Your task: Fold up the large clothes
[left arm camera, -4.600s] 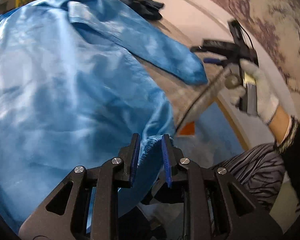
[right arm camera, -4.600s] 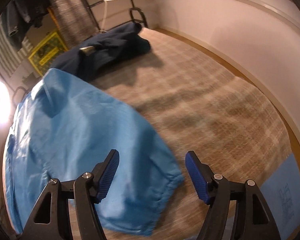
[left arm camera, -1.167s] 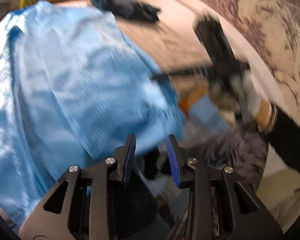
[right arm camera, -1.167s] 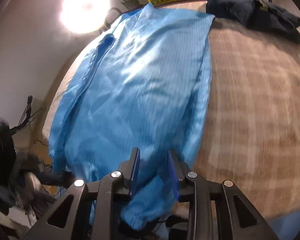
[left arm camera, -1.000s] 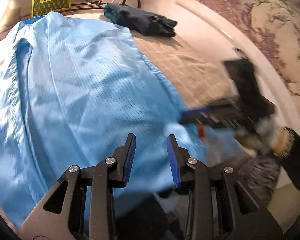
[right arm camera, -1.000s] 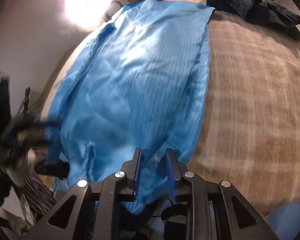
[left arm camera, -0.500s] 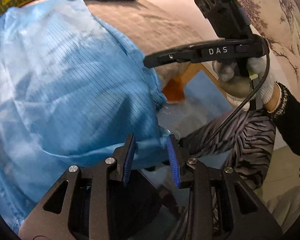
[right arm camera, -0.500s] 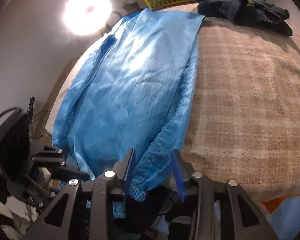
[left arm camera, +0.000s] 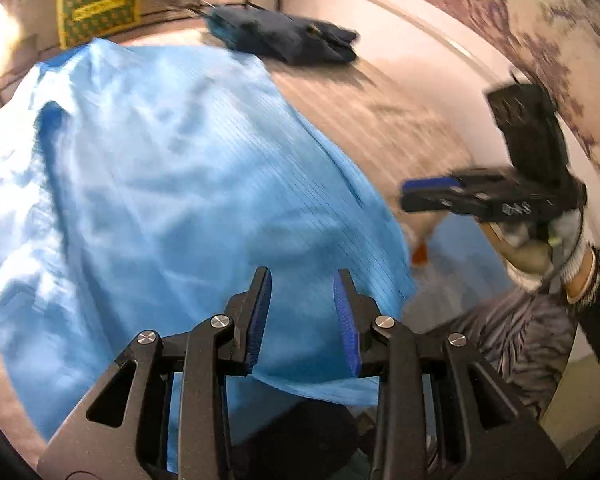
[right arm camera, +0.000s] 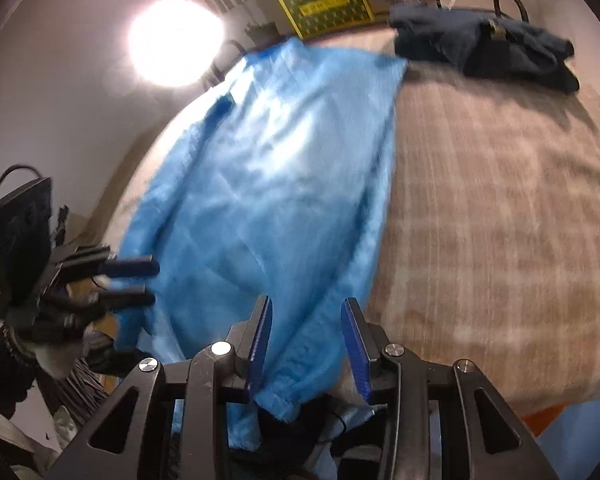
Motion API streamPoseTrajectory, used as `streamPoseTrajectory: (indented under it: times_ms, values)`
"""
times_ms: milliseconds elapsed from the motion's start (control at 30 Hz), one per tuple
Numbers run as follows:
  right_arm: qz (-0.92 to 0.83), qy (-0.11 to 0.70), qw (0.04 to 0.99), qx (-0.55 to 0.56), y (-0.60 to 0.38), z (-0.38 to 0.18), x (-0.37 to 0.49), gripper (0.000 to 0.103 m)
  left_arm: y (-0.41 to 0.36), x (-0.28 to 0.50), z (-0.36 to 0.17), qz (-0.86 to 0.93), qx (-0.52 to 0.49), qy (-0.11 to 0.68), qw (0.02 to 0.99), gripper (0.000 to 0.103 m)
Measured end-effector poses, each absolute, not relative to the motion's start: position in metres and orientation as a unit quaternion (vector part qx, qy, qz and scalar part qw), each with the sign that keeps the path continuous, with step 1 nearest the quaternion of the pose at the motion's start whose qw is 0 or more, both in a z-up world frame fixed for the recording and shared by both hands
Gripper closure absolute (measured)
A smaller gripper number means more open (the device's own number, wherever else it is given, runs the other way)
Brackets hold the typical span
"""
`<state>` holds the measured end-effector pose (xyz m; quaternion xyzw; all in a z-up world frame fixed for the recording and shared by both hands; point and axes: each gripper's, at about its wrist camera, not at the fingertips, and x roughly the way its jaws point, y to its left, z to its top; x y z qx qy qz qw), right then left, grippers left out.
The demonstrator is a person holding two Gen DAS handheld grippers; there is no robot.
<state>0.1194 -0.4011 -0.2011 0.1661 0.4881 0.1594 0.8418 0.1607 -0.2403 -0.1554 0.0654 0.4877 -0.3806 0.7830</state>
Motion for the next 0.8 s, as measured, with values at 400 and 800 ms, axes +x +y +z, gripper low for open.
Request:
streamPoseTrajectory:
  times_ms: [400, 800]
  values:
    - [0.164, 0.399, 0.884, 0.180, -0.436, -0.132, 0.188, 0.046, -0.186, 0.362, -0.113, -0.272, -0.019, 0.497, 0.824, 0.059]
    - [0.122, 0.431, 0.860, 0.244, -0.479, -0.202, 0.340, 0.046, -0.185, 0.523, -0.196, -0.217, -0.081, 0.541, 0.809, 0.048]
